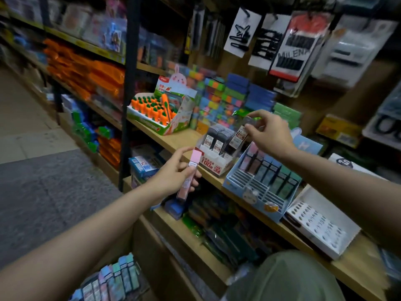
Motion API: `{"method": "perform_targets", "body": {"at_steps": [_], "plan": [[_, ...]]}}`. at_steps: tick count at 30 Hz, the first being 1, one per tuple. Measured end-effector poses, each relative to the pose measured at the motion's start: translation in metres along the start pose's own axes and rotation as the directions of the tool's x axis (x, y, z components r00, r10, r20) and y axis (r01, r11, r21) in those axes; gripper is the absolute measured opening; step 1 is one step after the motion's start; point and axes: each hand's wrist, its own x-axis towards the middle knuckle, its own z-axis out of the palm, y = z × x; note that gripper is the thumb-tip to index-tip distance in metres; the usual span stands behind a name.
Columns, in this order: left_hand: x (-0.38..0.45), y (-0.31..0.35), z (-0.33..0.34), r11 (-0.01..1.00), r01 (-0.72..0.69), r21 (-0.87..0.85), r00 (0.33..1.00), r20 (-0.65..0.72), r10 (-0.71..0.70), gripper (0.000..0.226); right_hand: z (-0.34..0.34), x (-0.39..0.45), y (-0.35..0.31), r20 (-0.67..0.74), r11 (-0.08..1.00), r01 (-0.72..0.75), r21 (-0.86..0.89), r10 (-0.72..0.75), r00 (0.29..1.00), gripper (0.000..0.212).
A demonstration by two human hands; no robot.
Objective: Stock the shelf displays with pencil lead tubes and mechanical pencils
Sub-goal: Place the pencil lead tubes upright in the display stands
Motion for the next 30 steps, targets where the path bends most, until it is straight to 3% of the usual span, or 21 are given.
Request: {"method": "perform_targets", "body": {"at_steps": [5, 9, 17, 27, 30], "plan": [[0.022, -0.007, -0.01, 0.999, 0.027, 0.037, 0.98, -0.199, -0.019, 0.022, 0.013, 0.022, 0.007, 0.015, 0.993, -0.028, -0.112, 0.03, 0.999, 0.024], [0.037, -0.013, -0.014, 0.992, 0.064, 0.108, 0.966, -0.256, -0.034, 0.02, 0.026, 0.028, 0.012, 0.058, 0.983, -0.035, -0.179, 0.046, 0.997, 0.026], [0.041, -0.025, 0.003, 0.987, 0.082, 0.142, 0.974, -0.223, -0.048, 0.019, 0.041, 0.026, 0.025, 0.103, 0.976, -0.084, -0.201, 0.107, 0.989, 0.027], [0.024, -0.02, 0.019, 0.993, 0.061, -0.103, 0.989, -0.126, -0.074, 0.015, 0.059, 0.02, 0.03, 0.051, 0.932, -0.087, -0.353, 0.112, 0.992, 0.019], [0.02, -0.019, 0.023, 0.989, 0.038, -0.144, 0.99, -0.126, -0.057, 0.016, 0.056, 0.015, 0.02, 0.026, 0.967, -0.047, -0.251, 0.055, 0.998, 0.022]]}}
